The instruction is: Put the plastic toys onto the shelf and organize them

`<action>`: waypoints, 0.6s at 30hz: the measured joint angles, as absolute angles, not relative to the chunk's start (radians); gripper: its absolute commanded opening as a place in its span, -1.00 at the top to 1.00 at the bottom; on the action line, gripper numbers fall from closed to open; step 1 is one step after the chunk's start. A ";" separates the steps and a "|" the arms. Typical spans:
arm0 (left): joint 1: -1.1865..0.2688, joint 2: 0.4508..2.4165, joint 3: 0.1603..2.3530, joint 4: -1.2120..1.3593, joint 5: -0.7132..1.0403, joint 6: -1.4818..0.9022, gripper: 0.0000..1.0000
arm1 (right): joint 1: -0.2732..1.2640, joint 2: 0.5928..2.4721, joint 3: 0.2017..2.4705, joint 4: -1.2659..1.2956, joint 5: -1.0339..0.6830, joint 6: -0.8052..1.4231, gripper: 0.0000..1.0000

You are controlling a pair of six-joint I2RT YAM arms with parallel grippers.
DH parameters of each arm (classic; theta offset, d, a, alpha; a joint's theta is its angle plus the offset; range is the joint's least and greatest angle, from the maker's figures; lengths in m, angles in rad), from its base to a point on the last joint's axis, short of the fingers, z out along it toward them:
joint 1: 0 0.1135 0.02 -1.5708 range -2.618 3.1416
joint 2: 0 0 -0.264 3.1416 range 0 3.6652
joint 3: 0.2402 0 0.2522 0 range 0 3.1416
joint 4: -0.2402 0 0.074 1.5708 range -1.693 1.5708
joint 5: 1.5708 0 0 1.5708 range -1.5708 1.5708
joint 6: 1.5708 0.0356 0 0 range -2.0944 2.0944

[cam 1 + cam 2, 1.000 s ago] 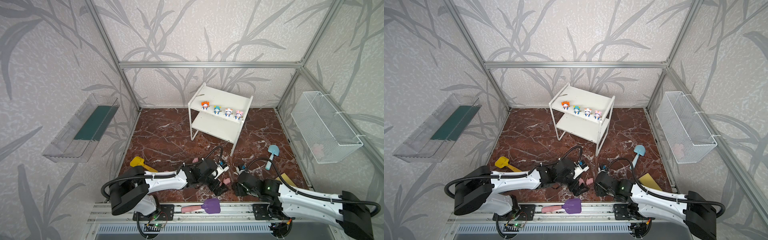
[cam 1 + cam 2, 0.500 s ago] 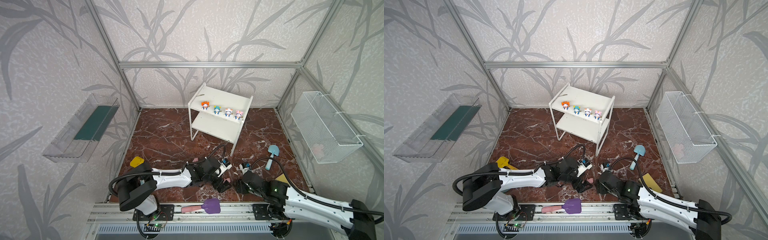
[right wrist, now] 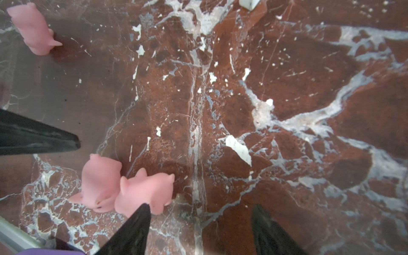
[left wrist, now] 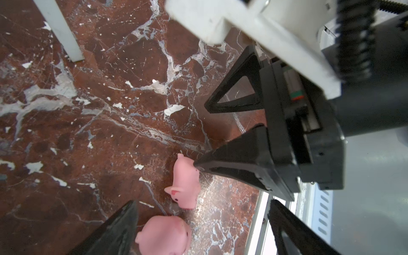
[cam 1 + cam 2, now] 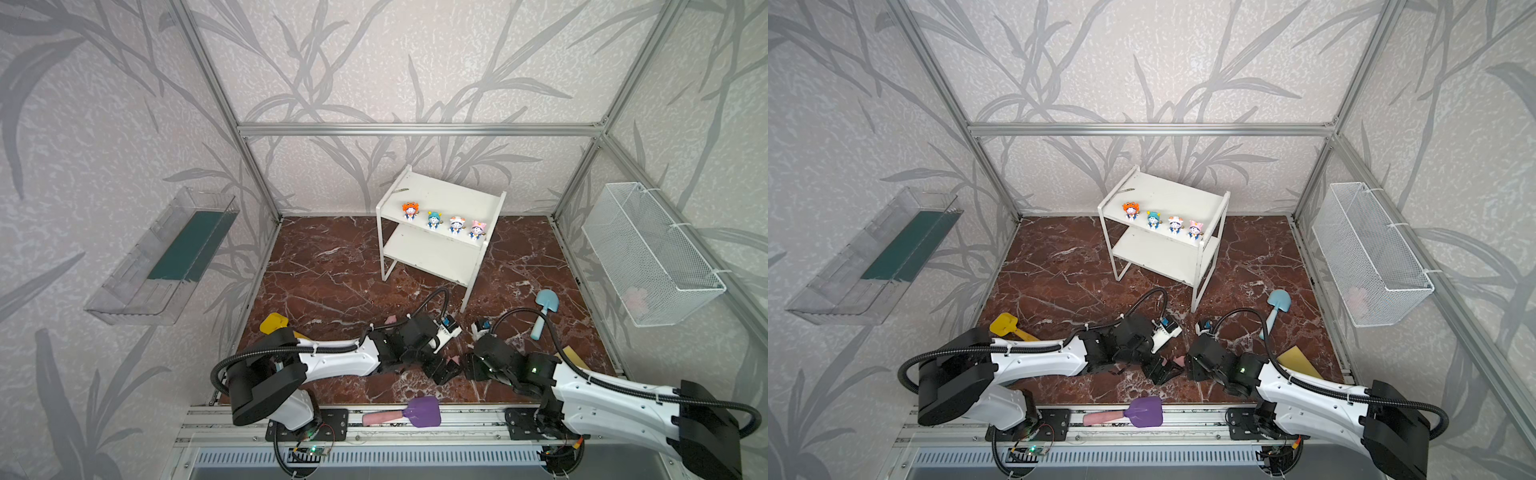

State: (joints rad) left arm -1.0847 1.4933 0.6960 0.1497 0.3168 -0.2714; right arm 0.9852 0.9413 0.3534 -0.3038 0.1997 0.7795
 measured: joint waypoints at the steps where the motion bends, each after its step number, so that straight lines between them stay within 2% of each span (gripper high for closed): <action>1: -1.085 1.488 0.690 0.150 0.314 -0.273 -0.97 | 0.984 0.942 0.355 -0.301 0.200 0.777 -0.45; 18: -1.070 1.353 0.604 0.131 0.233 -0.281 -0.99 | 0.972 1.066 0.383 -0.233 0.154 0.763 -0.44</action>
